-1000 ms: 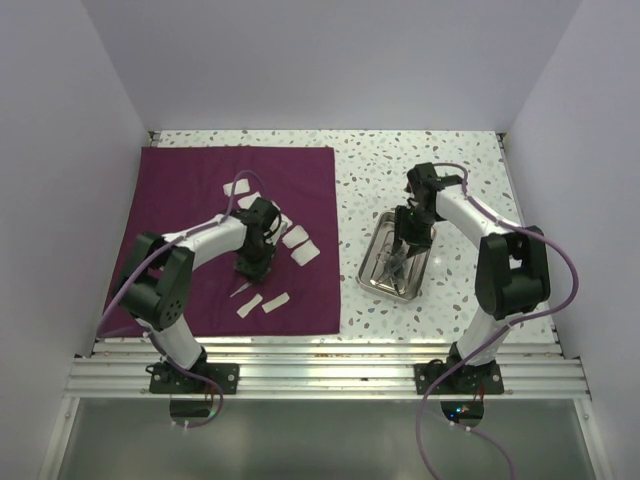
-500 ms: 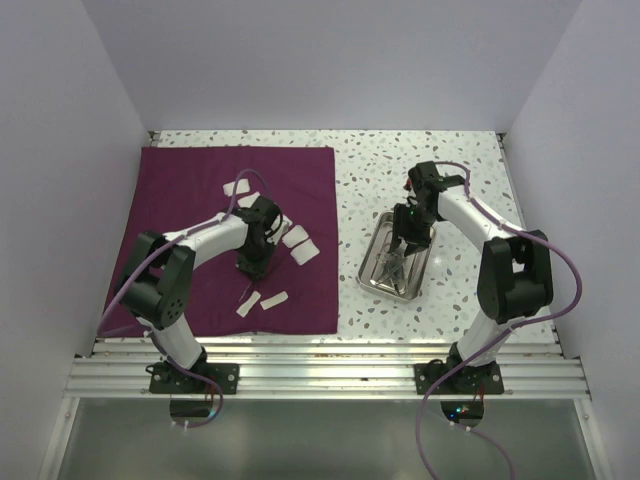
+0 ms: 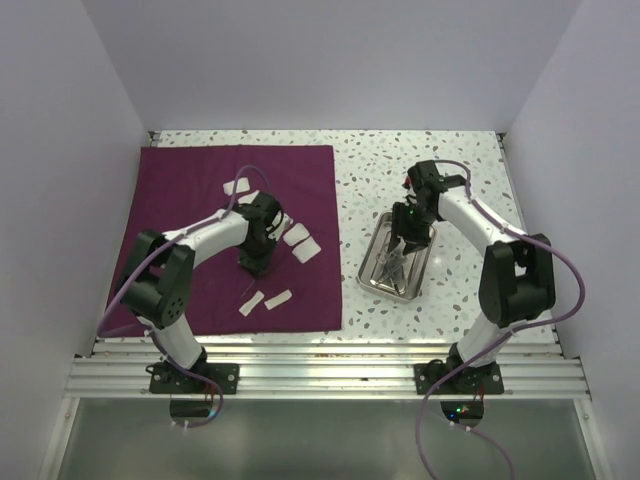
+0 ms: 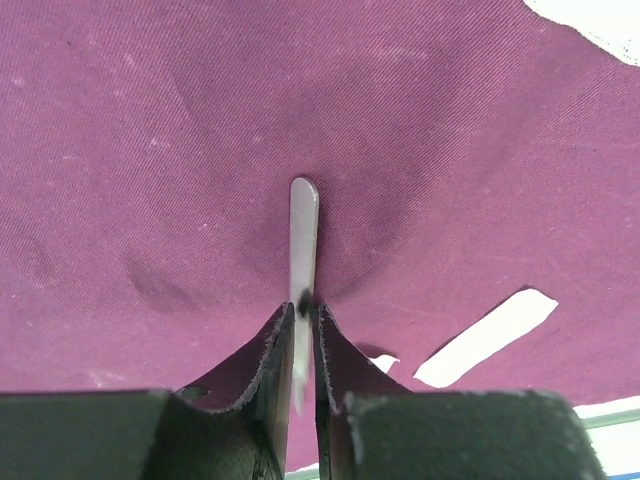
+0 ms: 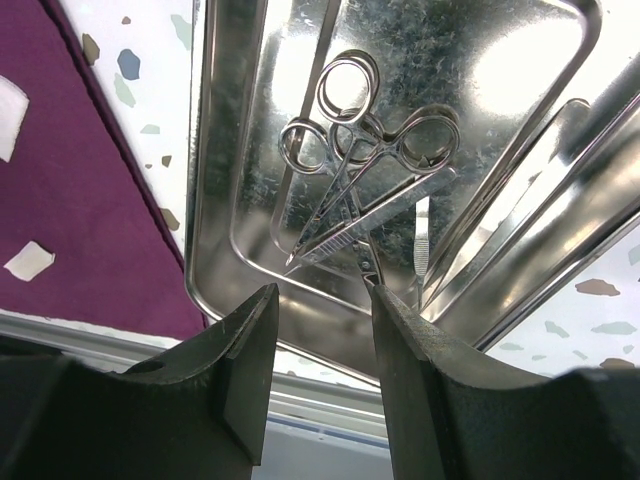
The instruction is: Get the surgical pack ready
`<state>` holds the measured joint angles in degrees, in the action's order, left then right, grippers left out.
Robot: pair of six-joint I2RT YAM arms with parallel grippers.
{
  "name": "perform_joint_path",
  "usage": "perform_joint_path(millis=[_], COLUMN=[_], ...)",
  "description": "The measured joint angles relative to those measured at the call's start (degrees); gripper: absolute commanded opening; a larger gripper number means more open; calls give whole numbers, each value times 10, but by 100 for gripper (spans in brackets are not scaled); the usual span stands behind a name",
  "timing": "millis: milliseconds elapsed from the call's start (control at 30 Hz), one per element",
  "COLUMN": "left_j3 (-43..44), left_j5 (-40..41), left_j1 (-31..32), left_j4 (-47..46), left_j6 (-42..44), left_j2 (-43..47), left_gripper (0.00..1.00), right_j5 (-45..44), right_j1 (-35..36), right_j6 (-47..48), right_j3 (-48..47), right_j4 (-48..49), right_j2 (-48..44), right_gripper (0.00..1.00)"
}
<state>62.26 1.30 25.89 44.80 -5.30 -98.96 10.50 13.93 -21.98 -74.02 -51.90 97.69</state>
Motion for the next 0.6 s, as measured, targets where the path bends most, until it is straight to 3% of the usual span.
perform_joint_path(millis=[200,333,600], left_j3=[0,0,-13], left_j5=[-3,-5,7], left_j1=[0,0,0], left_j4=[-2,-5,-24], left_j6=[0,0,-9], left_j2=[0,-1,2], left_gripper=[15,22,23], right_j5=[0,2,10], right_j1=[0,3,10], right_j6=[0,0,0], right_j3=[0,0,0], right_j4=[0,0,0], right_j2=[-6,-6,-6], right_gripper=[46,46,46])
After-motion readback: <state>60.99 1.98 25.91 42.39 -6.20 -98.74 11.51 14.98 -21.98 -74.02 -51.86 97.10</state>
